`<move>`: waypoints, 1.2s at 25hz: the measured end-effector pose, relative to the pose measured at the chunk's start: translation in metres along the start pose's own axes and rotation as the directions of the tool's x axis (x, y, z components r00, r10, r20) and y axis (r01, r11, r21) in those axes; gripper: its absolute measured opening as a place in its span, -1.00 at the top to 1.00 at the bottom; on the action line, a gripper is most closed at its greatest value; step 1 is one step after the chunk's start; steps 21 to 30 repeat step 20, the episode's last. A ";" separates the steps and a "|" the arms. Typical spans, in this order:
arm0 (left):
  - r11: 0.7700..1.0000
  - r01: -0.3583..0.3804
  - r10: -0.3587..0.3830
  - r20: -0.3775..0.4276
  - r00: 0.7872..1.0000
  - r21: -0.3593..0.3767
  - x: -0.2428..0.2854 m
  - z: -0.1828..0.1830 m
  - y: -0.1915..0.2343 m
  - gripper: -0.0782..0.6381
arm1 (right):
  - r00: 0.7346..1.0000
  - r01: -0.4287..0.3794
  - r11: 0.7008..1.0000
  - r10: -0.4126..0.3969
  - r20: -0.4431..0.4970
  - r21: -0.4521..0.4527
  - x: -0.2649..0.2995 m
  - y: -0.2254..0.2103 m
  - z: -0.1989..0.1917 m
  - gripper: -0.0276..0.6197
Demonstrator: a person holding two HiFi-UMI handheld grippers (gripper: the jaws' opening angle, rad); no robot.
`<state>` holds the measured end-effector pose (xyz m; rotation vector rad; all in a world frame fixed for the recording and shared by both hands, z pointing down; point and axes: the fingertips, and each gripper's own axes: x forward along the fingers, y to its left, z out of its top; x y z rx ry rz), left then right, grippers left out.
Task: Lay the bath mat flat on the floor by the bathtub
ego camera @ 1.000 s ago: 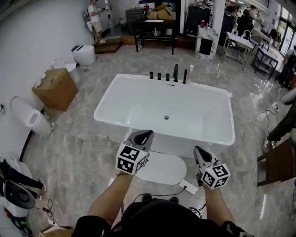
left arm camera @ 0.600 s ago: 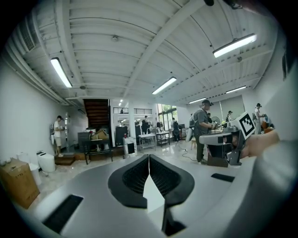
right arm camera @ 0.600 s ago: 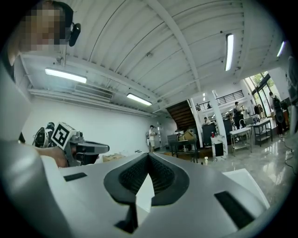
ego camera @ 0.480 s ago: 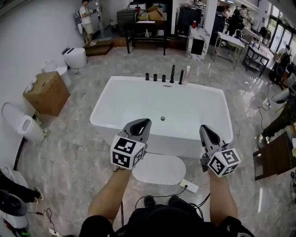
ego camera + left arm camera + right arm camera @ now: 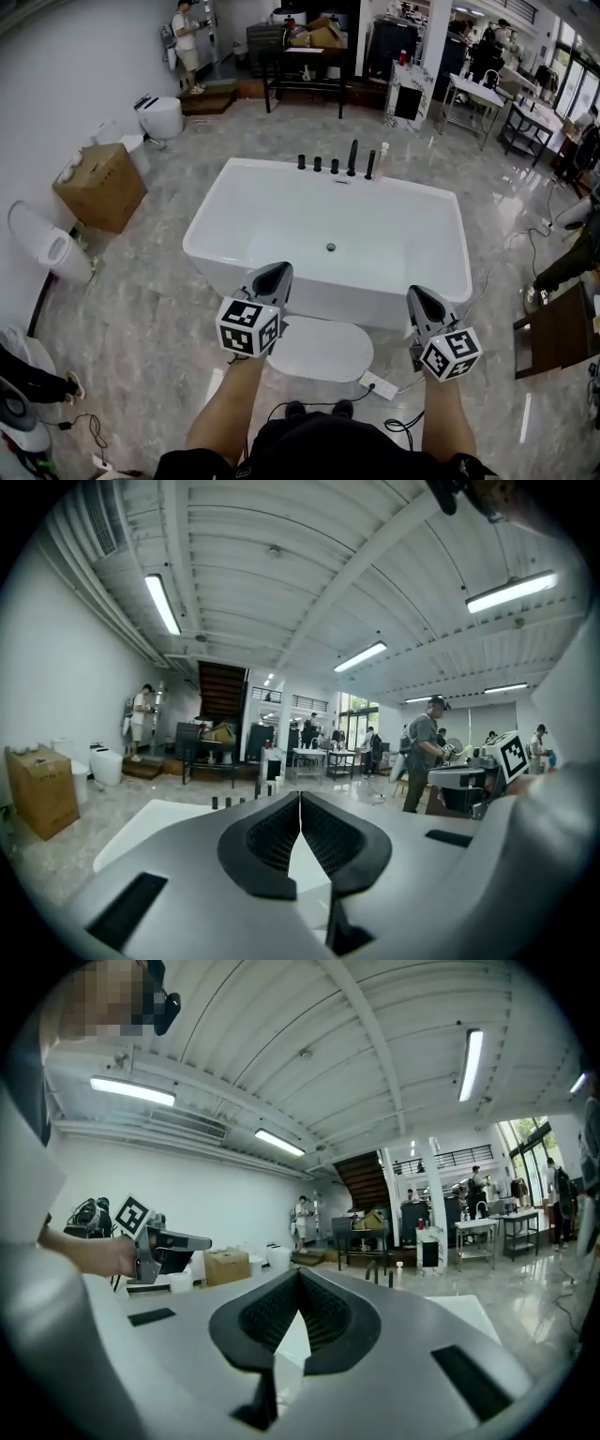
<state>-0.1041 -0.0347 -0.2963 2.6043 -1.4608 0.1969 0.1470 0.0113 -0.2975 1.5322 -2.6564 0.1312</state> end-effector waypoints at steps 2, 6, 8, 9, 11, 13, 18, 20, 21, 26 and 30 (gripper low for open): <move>1.000 0.010 -0.010 -0.023 1.000 0.004 0.005 -0.008 -0.013 0.75 | 1.000 -0.021 1.000 0.021 -0.005 0.011 -0.001 -0.001 -0.004 0.87; 1.000 0.018 -0.018 -0.056 0.998 0.015 0.012 -0.018 -0.028 0.75 | 0.999 -0.046 0.998 0.047 -0.025 0.046 -0.001 -0.004 -0.016 0.87; 1.000 0.017 -0.016 -0.060 0.998 0.021 0.015 -0.021 -0.034 0.75 | 0.998 -0.055 0.996 0.058 -0.038 0.064 -0.002 -0.006 -0.027 0.87; 1.000 0.016 -0.014 -0.061 0.998 0.024 0.015 -0.022 -0.035 0.75 | 0.997 -0.058 0.996 0.061 -0.042 0.073 -0.002 -0.007 -0.032 0.87; 1.000 0.013 -0.012 -0.063 0.998 0.027 0.015 -0.024 -0.035 0.75 | 0.997 -0.060 0.994 0.064 -0.044 0.090 -0.001 -0.007 -0.038 0.87; 1.000 0.010 -0.008 -0.068 0.998 0.027 0.013 -0.025 -0.033 0.75 | 0.997 -0.061 0.993 0.066 -0.043 0.104 0.001 -0.007 -0.039 0.87; 1.000 -0.003 0.005 -0.077 0.997 0.021 0.007 -0.027 -0.028 0.75 | 0.997 -0.069 0.990 0.074 -0.038 0.127 0.002 -0.006 -0.037 0.87; 1.000 -0.009 0.010 -0.080 0.997 0.016 0.003 -0.030 -0.027 0.75 | 0.996 -0.074 0.989 0.080 -0.038 0.131 0.002 -0.004 -0.038 0.87; 1.000 -0.009 0.010 -0.080 0.997 0.016 0.003 -0.030 -0.027 0.75 | 0.996 -0.074 0.989 0.080 -0.038 0.131 0.002 -0.004 -0.038 0.87; 1.000 -0.009 0.010 -0.080 0.997 0.016 0.003 -0.030 -0.027 0.75 | 0.996 -0.074 0.989 0.080 -0.038 0.131 0.002 -0.004 -0.038 0.87; 1.000 -0.009 0.010 -0.080 0.997 0.016 0.003 -0.030 -0.027 0.75 | 0.996 -0.074 0.989 0.080 -0.038 0.131 0.002 -0.004 -0.038 0.87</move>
